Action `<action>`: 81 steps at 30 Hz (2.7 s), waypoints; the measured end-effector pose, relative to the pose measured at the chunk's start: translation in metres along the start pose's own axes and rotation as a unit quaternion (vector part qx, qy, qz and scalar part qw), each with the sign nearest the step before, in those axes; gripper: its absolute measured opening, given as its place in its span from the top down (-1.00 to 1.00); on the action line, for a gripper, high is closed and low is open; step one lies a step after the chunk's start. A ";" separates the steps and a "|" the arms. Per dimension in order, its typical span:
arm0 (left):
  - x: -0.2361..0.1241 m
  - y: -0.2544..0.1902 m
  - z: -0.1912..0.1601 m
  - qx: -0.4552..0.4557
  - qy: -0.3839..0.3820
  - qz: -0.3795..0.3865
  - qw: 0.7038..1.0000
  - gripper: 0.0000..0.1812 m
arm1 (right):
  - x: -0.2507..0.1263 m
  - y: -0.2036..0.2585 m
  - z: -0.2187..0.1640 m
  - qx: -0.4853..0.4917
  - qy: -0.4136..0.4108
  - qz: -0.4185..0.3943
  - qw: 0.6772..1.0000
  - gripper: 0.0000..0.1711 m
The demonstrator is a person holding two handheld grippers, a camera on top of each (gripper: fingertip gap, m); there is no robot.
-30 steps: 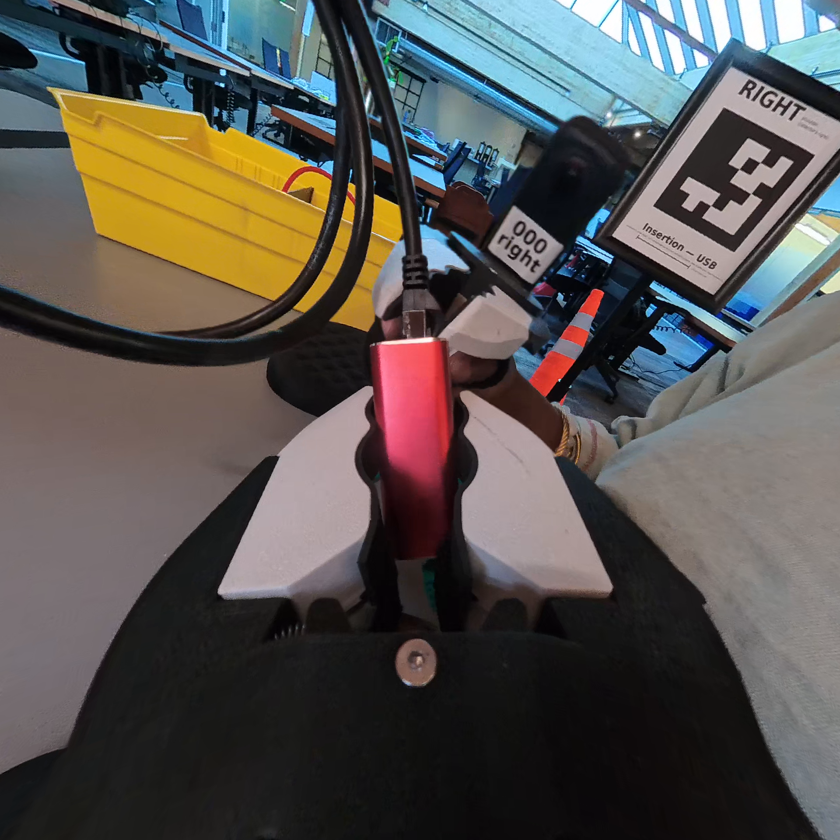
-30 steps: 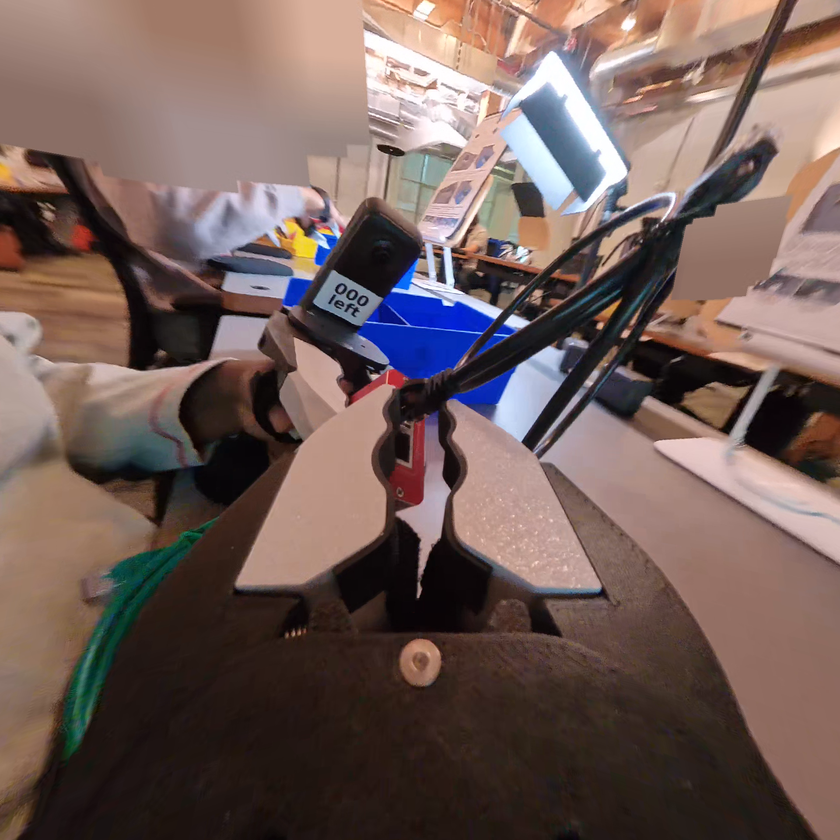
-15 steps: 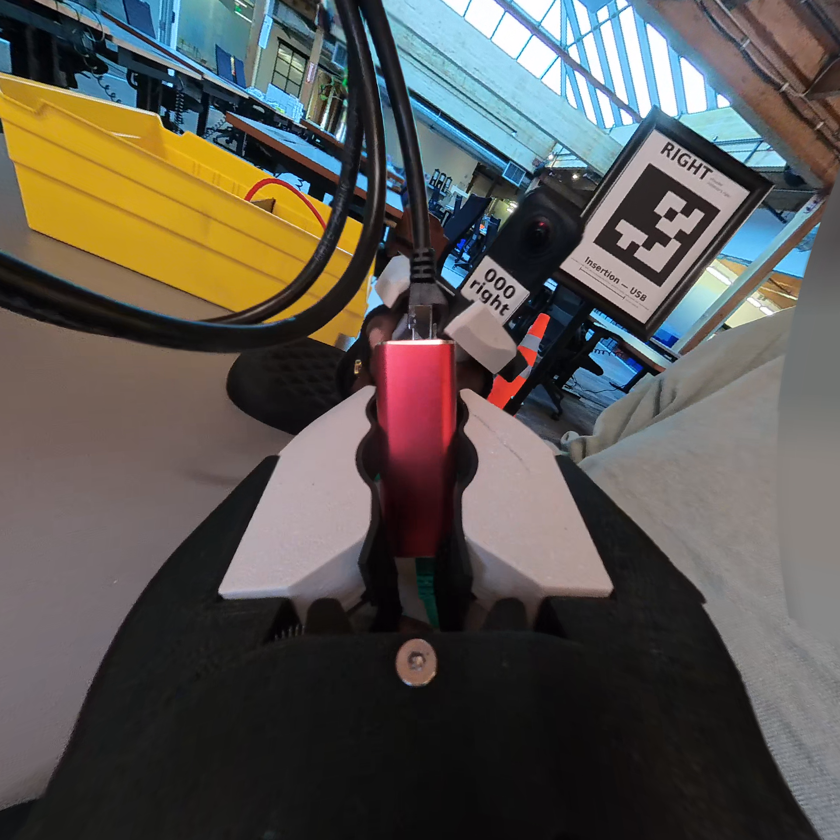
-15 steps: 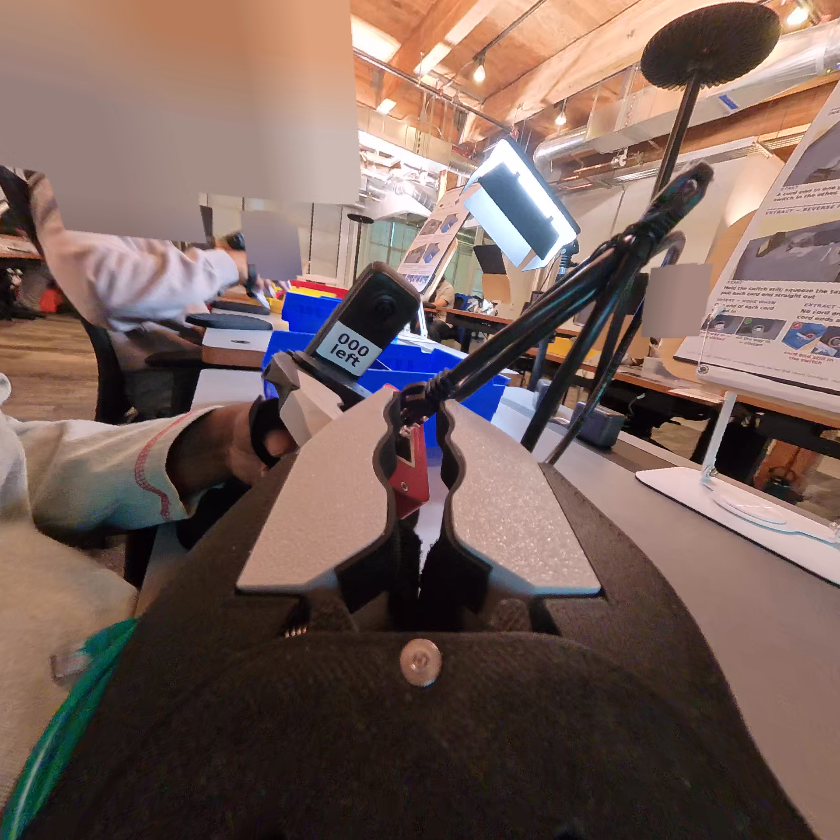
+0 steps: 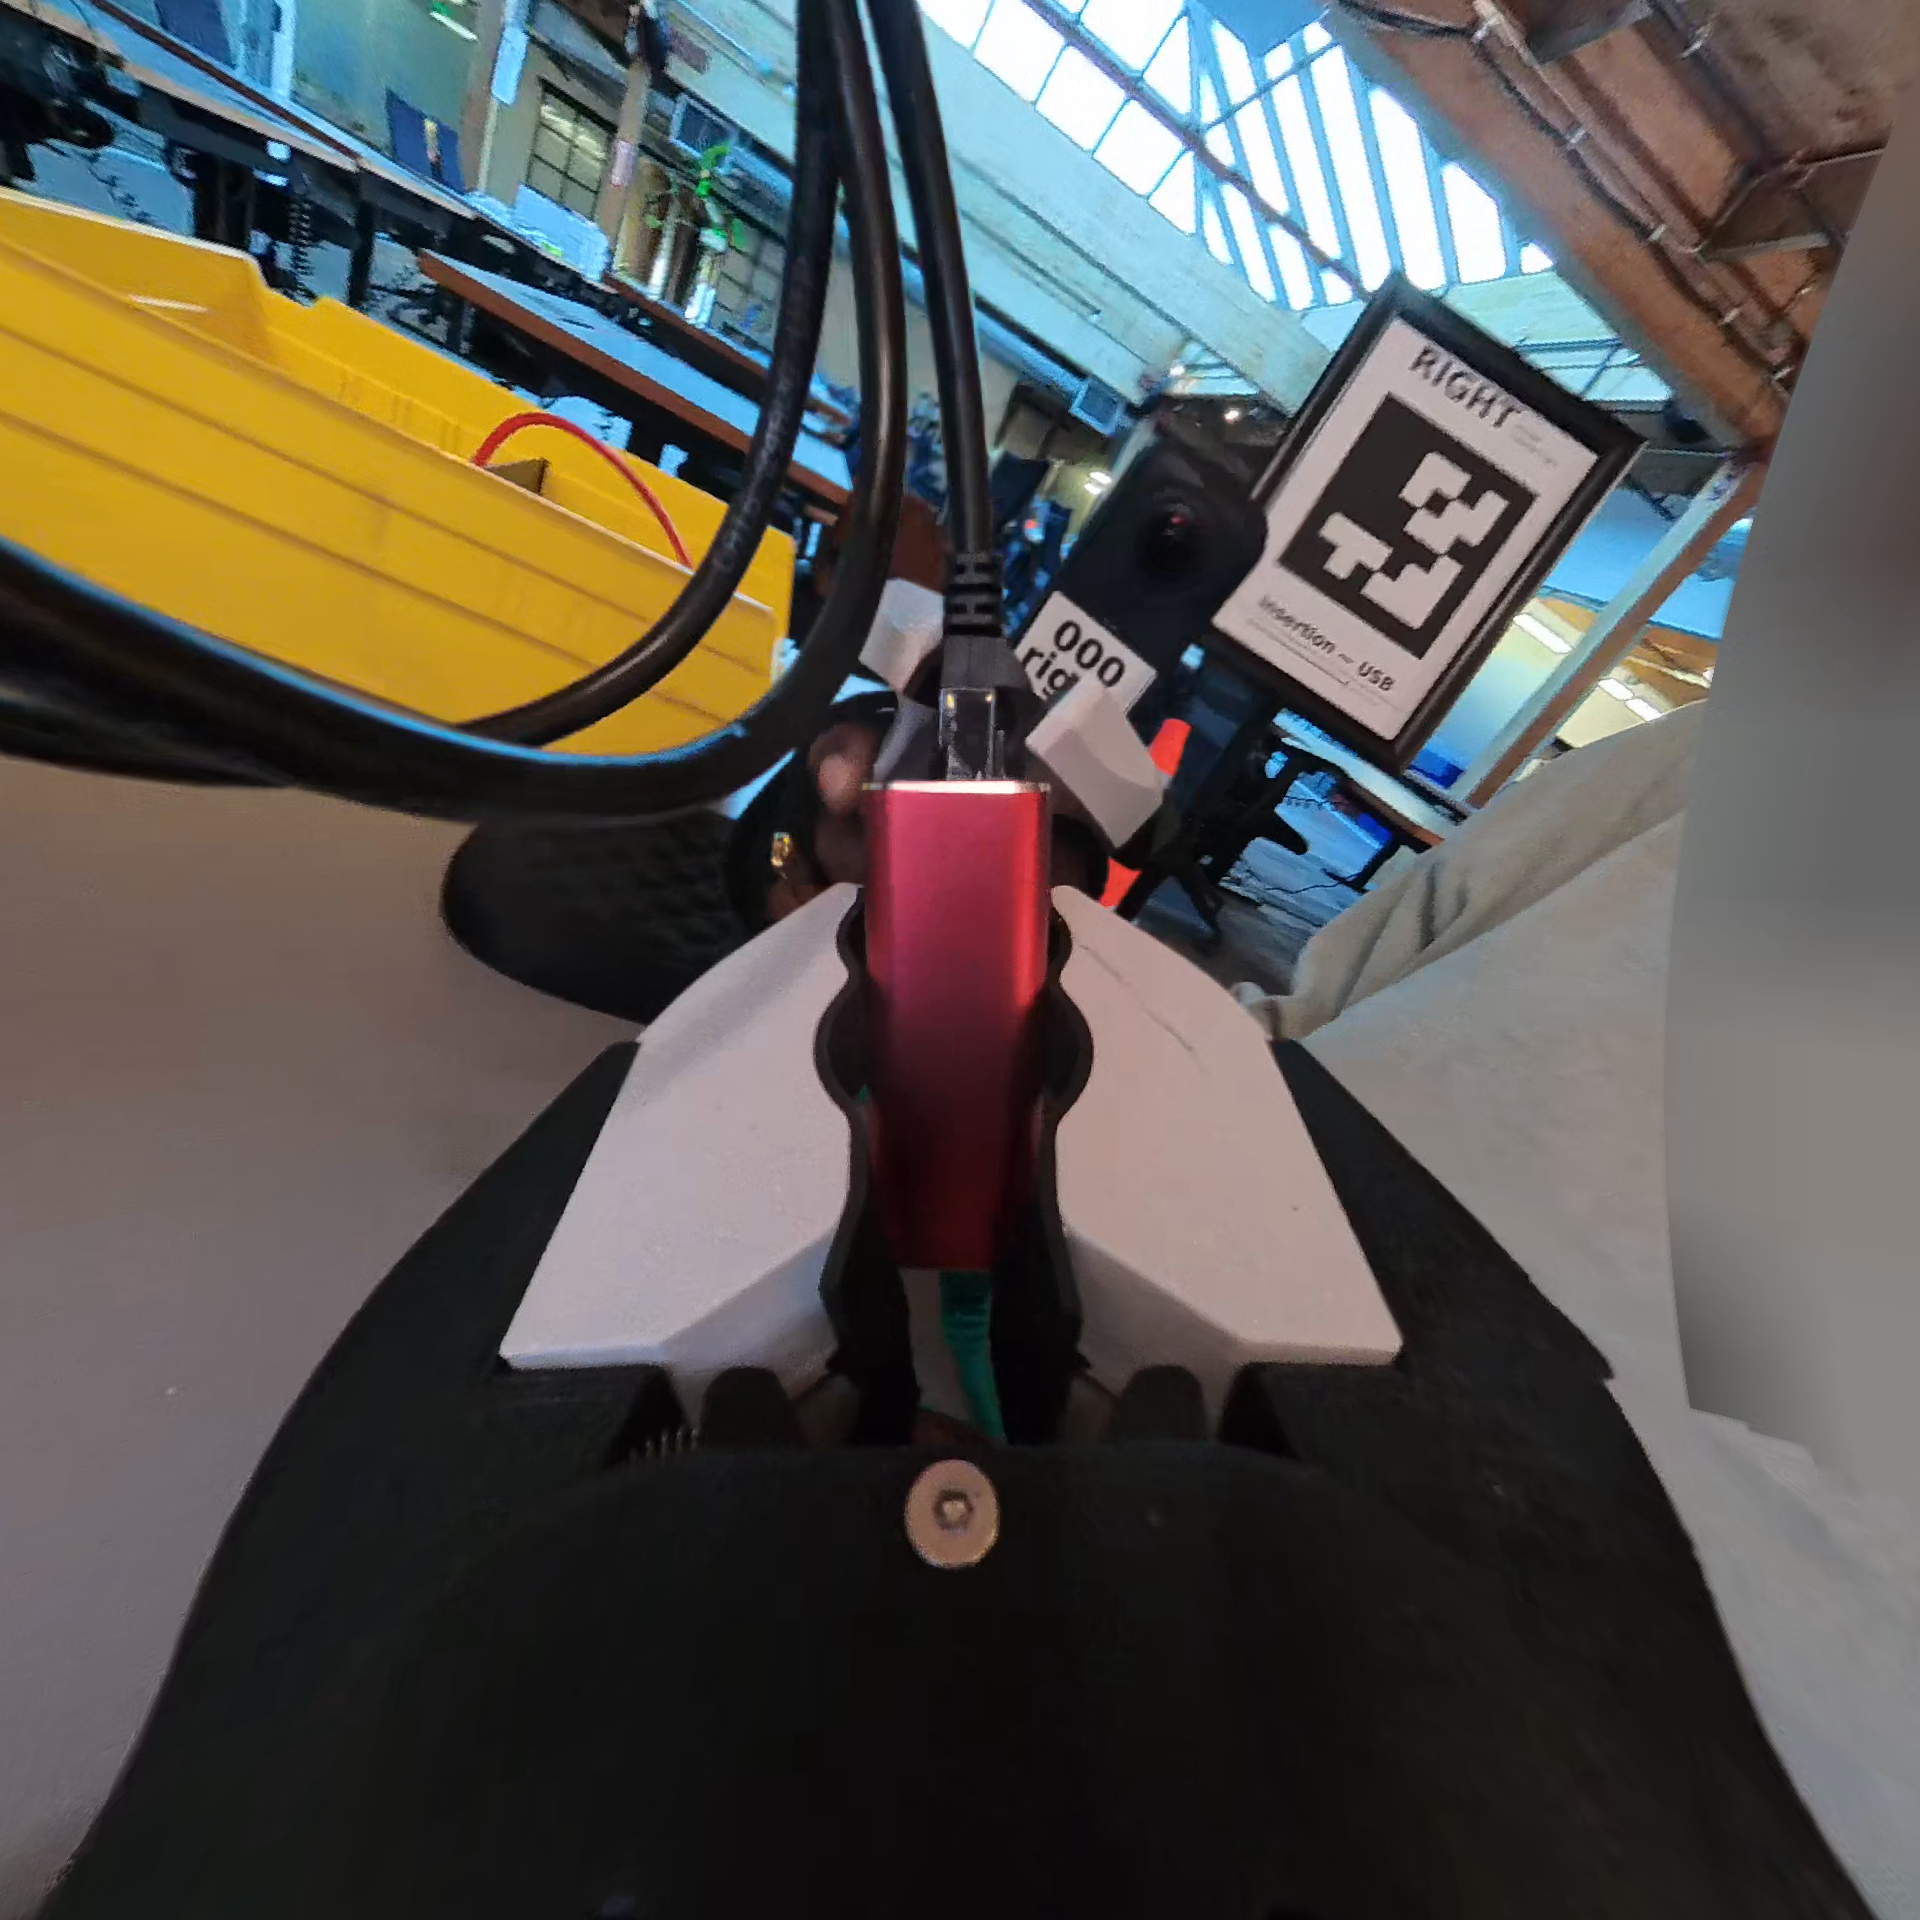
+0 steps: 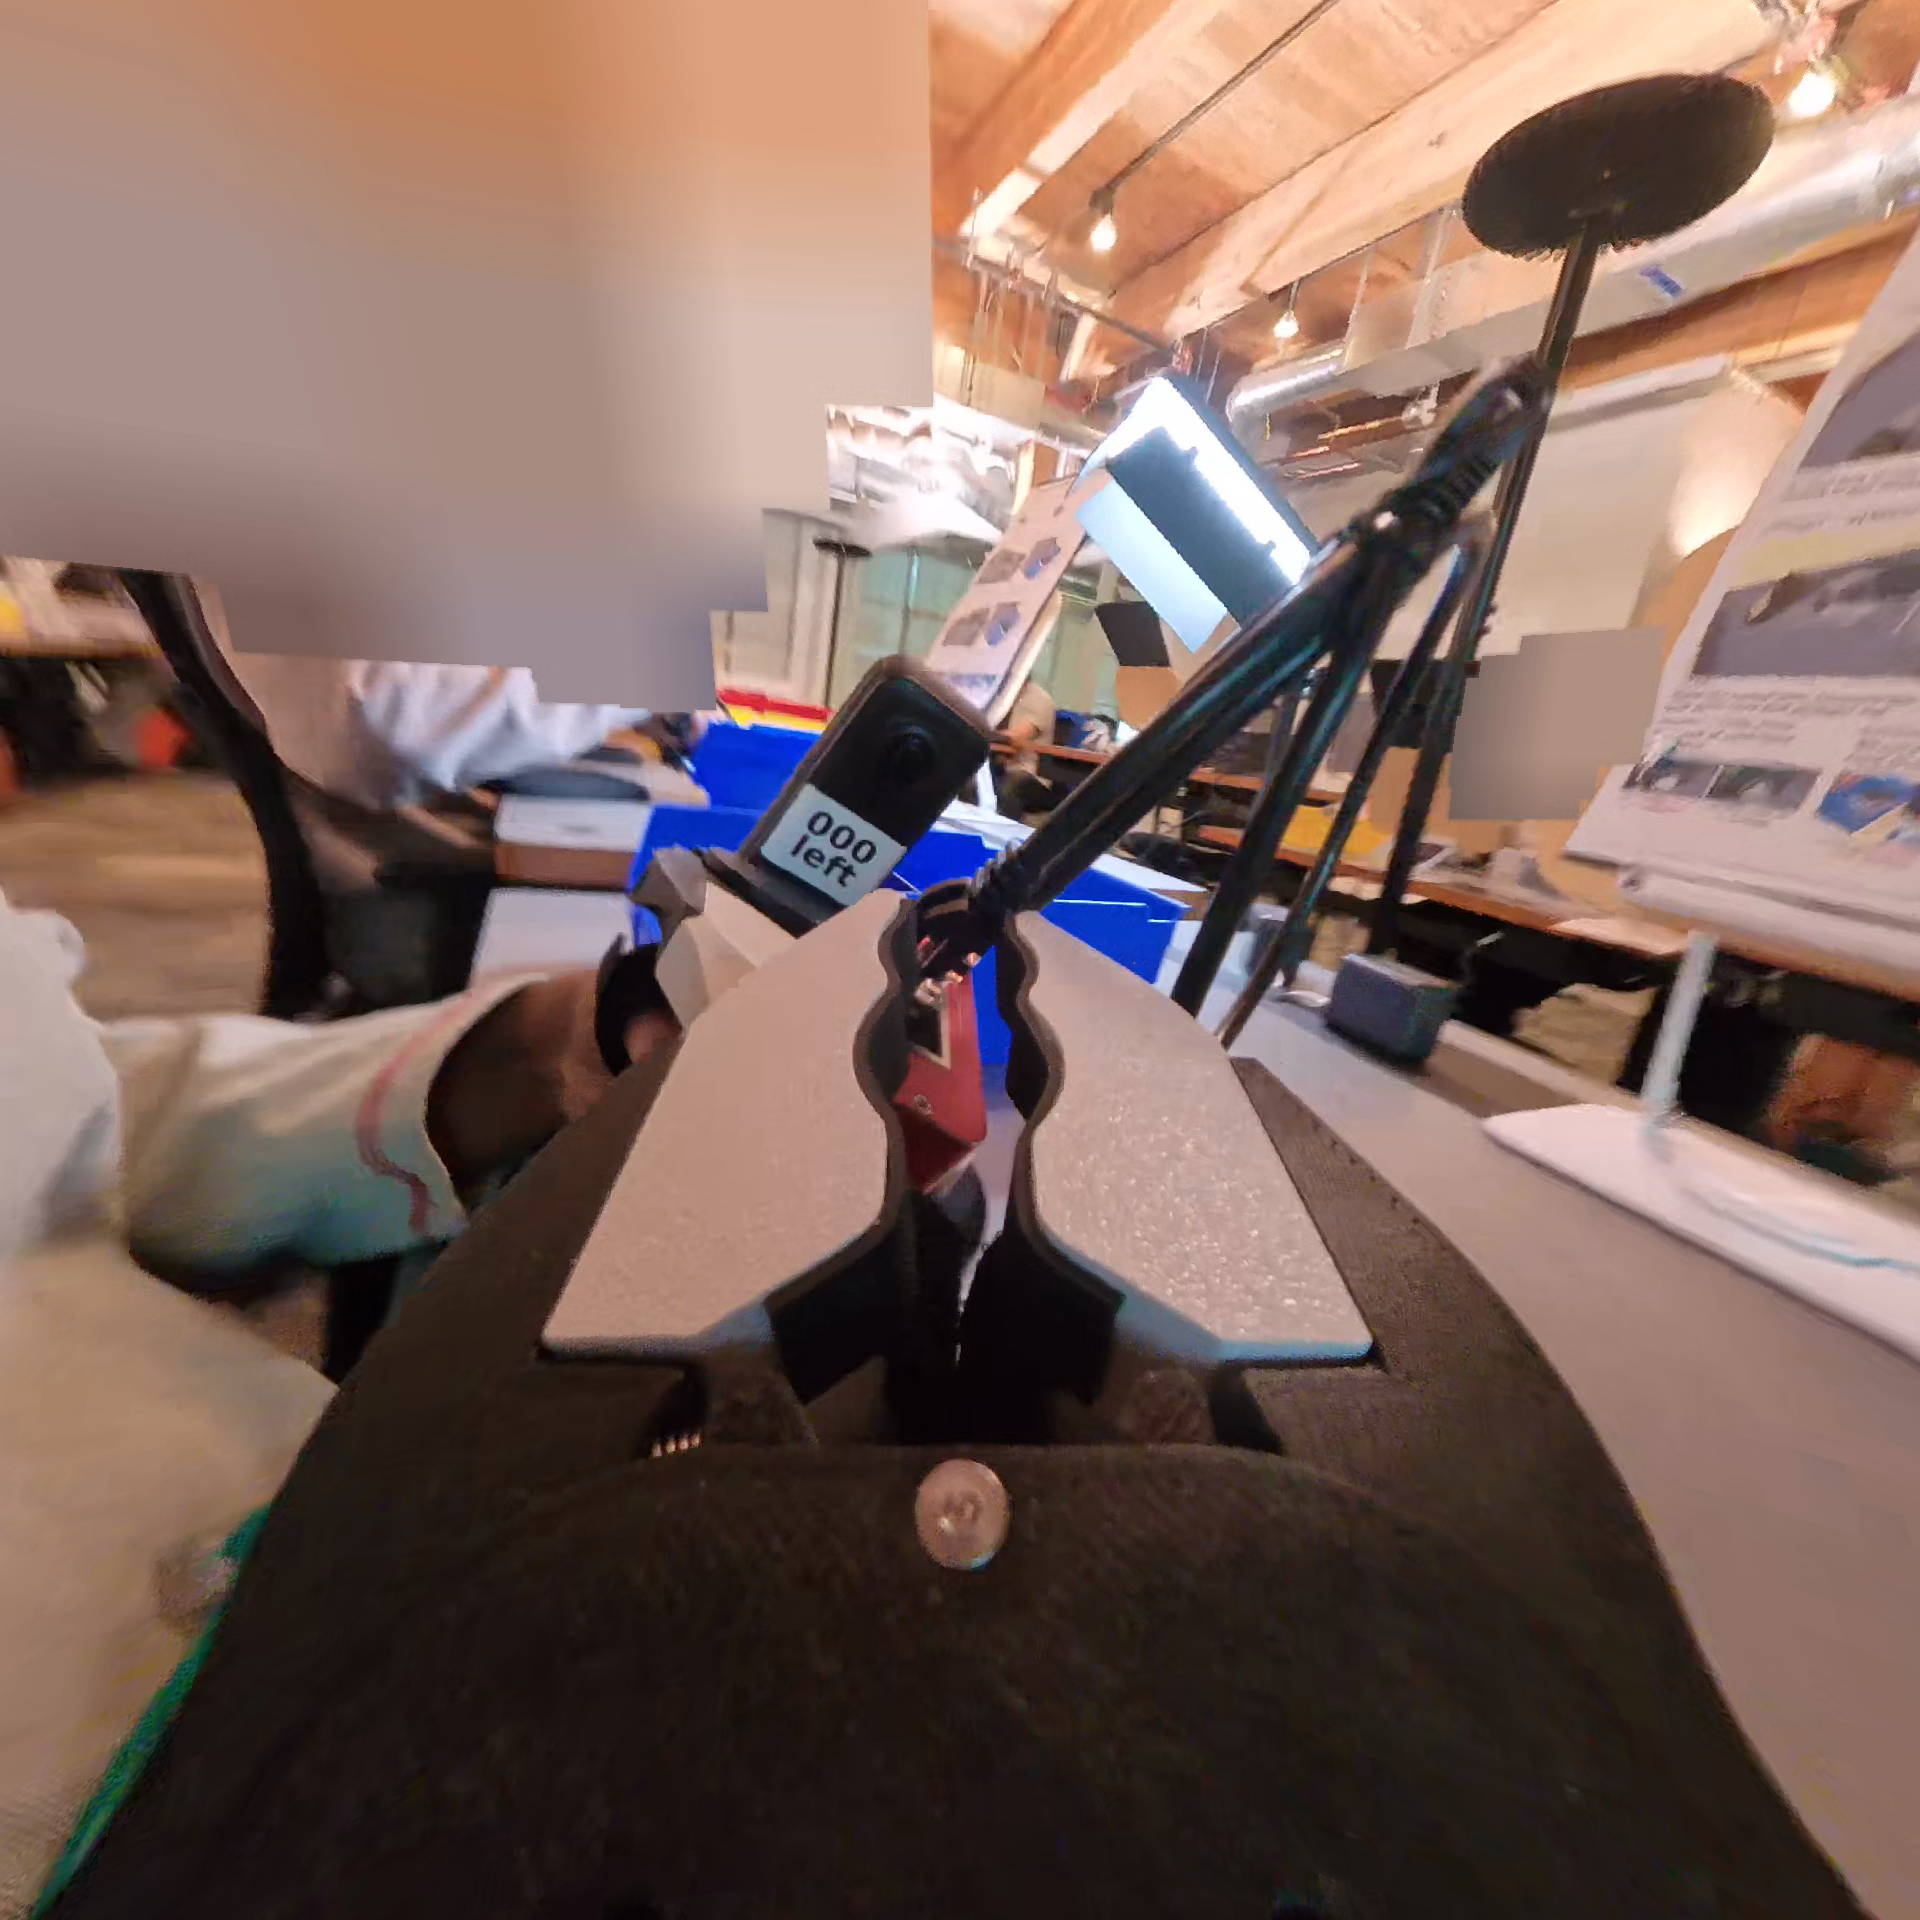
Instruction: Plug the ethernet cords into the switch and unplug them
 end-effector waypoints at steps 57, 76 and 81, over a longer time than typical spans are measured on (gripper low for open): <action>-0.007 0.012 -0.006 -0.010 0.006 0.032 0.999 0.69 | -0.319 -0.219 0.001 -0.034 0.417 -0.582 0.697 0.36; -0.006 0.012 -0.006 -0.010 0.007 0.029 1.000 0.69 | -0.305 -0.245 -0.039 -0.008 0.530 -0.510 0.677 0.69; -0.006 0.012 -0.006 -0.008 0.007 0.030 0.999 0.69 | -0.311 -0.263 -0.047 -0.005 0.541 -0.497 0.679 0.44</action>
Point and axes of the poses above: each gripper's, where its closed fingertips meet, x out along the fingers, z out of its top, y = z × x across the jaws, the point moved 1 cm from there along -x, back along the fingers, and after that the axes turned 8 degrees about y, right-handed, at the moved point
